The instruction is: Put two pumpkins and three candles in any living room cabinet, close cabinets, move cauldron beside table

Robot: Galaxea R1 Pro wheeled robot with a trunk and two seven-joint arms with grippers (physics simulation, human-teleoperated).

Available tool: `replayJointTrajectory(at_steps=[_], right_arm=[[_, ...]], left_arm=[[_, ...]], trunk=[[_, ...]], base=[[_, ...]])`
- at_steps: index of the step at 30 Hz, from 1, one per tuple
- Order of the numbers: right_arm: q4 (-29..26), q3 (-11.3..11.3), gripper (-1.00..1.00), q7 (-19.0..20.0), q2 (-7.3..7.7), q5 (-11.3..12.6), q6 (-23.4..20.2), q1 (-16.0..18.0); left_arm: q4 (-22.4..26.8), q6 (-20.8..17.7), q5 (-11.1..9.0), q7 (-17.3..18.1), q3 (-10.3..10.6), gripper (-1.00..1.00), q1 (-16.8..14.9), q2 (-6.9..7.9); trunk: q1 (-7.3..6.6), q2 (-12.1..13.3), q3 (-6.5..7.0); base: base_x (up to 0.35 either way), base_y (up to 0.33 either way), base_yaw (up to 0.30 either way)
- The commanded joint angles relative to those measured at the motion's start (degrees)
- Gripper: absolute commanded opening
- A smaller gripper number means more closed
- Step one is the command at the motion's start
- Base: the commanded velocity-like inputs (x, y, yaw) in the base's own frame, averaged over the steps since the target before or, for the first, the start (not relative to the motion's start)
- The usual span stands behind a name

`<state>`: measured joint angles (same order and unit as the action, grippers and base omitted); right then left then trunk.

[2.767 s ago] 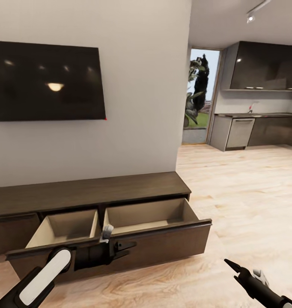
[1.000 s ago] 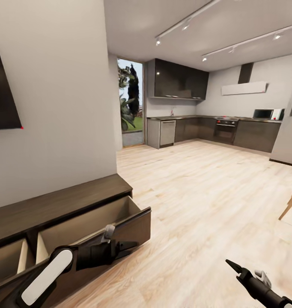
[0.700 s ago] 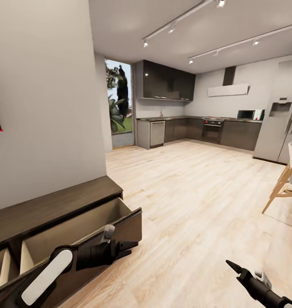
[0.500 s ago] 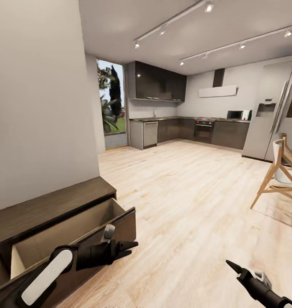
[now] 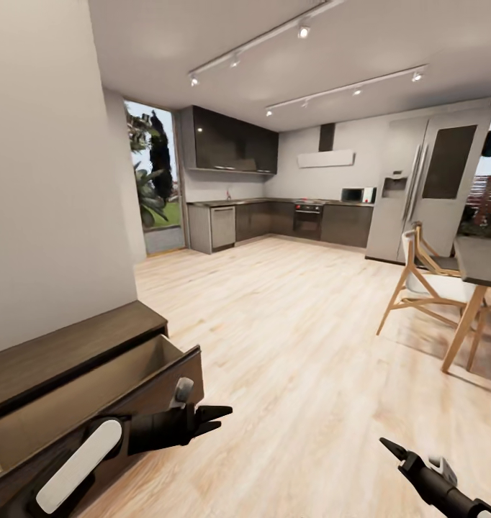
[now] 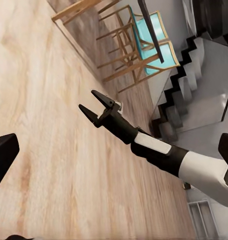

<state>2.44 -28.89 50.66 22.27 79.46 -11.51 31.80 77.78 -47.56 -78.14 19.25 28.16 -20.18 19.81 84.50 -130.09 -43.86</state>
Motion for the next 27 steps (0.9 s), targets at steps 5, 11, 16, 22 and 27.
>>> replayJointTrajectory(at_steps=[5, 11, 16, 22, 27], right_arm=[[0.2, -0.38, 1.0, 0.25, -0.11, 0.61, -0.56, 0.1], [0.15, -0.38, 1.0, -0.28, -0.1, 0.61, -0.61, 0.1], [0.12, -0.38, 1.0, -0.46, -0.04, 0.61, -0.62, 0.1], [0.11, -0.38, 1.0, -0.57, -0.03, 0.61, -0.62, 0.1], [0.11, -0.38, 1.0, -1.09, -0.03, 0.61, -0.63, 0.1]], left_arm=[[0.01, -0.08, 0.0, 0.17, 0.05, 1.0, -0.04, 0.05], [0.01, -0.08, 0.0, 0.17, 0.05, 1.0, -0.04, 0.05], [0.01, -0.08, 0.0, 0.17, 0.05, 1.0, -0.04, 0.05], [0.01, -0.08, 0.0, 0.17, 0.05, 1.0, -0.04, 0.05], [0.01, -0.08, 0.0, 0.17, 0.05, 1.0, -0.04, 0.04]], trunk=[[-0.01, -0.03, 0.14], [-0.01, -0.03, 0.38], [-0.01, -0.03, 0.52], [-0.01, -0.03, 0.55], [-0.01, -0.03, 0.49]], base=[[-0.002, 0.0, -0.272], [0.0, 0.0, -0.272], [0.0, 0.0, -0.272], [0.0, 0.0, -0.266], [0.0, 0.0, -0.197]])
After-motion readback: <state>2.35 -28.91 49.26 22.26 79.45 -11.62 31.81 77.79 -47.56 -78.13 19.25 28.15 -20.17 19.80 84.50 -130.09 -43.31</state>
